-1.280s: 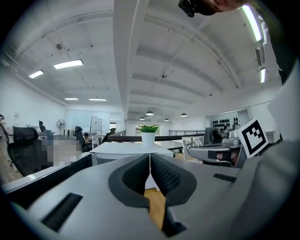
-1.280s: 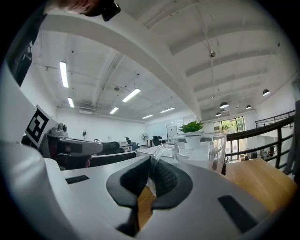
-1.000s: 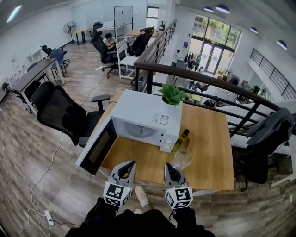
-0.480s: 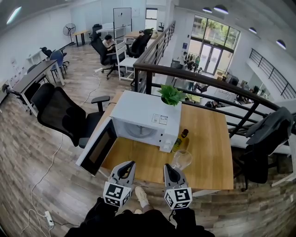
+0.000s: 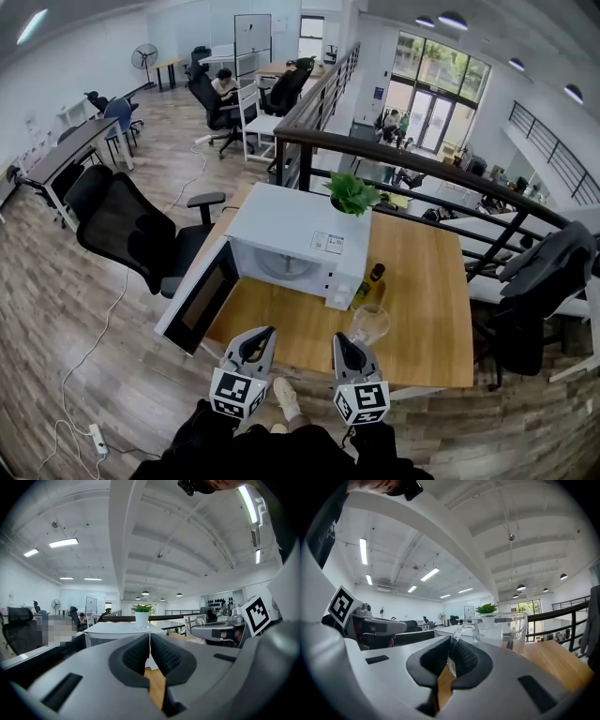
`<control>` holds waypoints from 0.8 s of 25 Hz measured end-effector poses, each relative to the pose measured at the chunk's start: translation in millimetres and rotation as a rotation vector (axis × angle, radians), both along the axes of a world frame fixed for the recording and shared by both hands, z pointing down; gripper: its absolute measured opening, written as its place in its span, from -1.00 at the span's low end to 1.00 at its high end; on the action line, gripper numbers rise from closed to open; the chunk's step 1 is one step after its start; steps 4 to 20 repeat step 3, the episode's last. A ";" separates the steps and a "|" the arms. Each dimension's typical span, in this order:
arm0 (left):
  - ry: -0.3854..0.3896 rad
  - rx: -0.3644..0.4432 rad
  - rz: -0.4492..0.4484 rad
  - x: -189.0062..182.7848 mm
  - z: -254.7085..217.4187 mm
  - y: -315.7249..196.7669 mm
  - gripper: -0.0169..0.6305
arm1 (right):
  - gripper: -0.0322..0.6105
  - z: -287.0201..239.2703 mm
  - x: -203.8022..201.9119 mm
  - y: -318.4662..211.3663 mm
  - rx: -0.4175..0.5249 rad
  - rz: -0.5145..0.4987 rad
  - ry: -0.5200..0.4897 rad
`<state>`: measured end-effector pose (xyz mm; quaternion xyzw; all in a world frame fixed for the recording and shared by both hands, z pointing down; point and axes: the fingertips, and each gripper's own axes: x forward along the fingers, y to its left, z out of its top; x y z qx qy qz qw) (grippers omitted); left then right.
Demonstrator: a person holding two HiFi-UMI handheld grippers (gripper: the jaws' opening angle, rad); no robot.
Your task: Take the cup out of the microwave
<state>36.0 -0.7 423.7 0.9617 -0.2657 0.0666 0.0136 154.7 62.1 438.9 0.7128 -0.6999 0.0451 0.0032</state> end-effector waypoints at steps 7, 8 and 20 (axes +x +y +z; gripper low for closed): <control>-0.002 0.001 0.002 -1.4 -1.4 -0.2 -0.86 | -0.83 -2.5 -1.7 0.4 0.003 0.001 0.001; -0.002 0.001 0.002 -1.4 -1.4 -0.2 -0.86 | -0.83 -2.5 -1.7 0.4 0.003 0.001 0.001; -0.002 0.001 0.002 -1.4 -1.4 -0.2 -0.86 | -0.83 -2.5 -1.7 0.4 0.003 0.001 0.001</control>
